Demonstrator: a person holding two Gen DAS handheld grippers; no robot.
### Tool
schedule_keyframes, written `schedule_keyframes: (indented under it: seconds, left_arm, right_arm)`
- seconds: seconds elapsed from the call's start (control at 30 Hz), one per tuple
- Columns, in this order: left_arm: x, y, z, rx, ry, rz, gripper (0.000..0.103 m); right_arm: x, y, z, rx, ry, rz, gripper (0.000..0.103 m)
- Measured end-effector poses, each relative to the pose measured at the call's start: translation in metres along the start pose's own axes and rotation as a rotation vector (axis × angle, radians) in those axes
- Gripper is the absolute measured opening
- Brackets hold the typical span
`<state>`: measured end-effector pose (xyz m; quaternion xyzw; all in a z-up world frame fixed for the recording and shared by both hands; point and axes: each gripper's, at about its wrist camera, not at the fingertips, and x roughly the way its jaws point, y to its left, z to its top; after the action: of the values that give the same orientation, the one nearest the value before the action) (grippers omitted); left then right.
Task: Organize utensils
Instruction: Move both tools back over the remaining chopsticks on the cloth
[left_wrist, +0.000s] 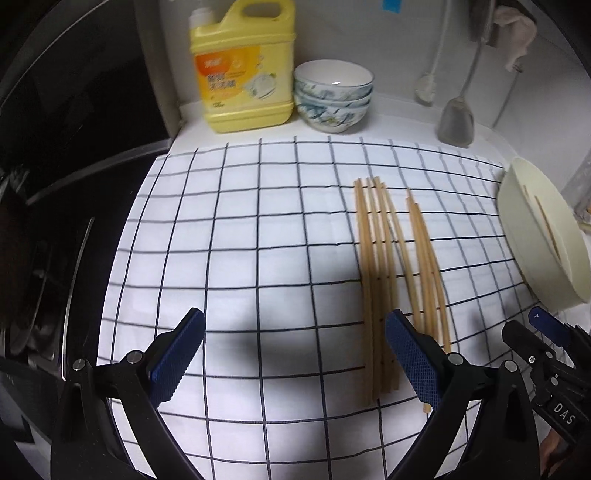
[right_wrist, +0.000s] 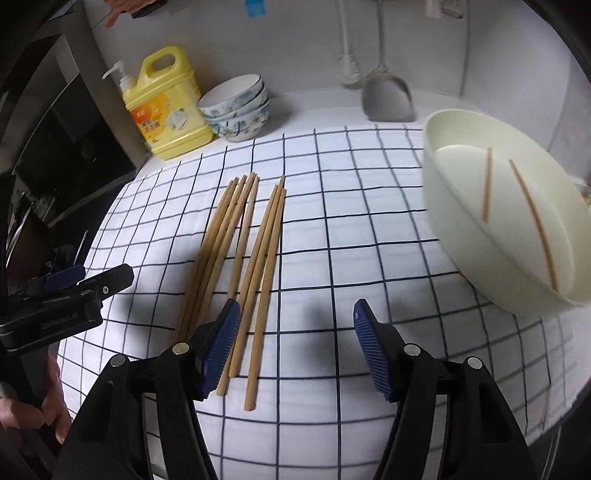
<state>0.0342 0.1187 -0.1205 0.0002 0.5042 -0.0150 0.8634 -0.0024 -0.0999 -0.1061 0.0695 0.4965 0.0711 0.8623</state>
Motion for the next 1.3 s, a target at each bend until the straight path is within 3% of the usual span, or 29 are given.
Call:
schedule_keyframes:
  seconds: [0.3,0.47,0.8,1.07,1.3]
  left_arm:
    - [0.022,-0.007,-0.011,-0.032,-0.003,0.050,0.096]
    - [0.034,-0.013,-0.002,0.032,-0.020,0.061,0.096]
    - [0.054,-0.010,0.004,0.082,-0.001,0.016,0.096]
    - [0.062,-0.012,0.002,0.108,0.011,-0.018,0.096]
    - [0.065,-0.020,0.003,0.150,0.011,-0.022,0.096]
  right_arm:
    - [0.032,-0.007,-0.002,-0.046,0.011,0.019,0.061]
    - [0.044,-0.005,-0.001,-0.025,0.012,0.014,0.061]
    - [0.058,0.008,-0.010,-0.039,0.023,-0.028,0.061]
    - [0.064,0.019,-0.016,-0.114,0.004,-0.115,0.061]
    - [0.063,0.011,-0.016,-0.109,-0.011,-0.152,0.061]
